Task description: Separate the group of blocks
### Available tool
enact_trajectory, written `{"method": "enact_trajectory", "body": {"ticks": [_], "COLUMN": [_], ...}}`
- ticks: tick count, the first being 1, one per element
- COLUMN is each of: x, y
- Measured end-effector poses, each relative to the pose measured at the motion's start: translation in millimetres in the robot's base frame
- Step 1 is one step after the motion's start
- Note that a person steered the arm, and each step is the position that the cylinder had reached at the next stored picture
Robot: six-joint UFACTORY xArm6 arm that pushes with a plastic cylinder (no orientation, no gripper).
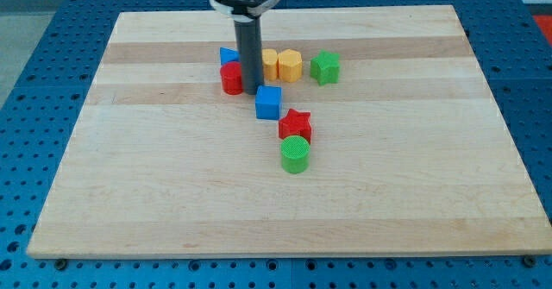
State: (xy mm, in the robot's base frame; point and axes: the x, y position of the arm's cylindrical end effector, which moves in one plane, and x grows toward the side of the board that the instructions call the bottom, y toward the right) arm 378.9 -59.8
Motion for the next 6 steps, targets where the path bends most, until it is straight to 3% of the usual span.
{"method": "enact_trajectory", "body": {"ticks": [6], "x": [-49.3], "y": [-28.8]}}
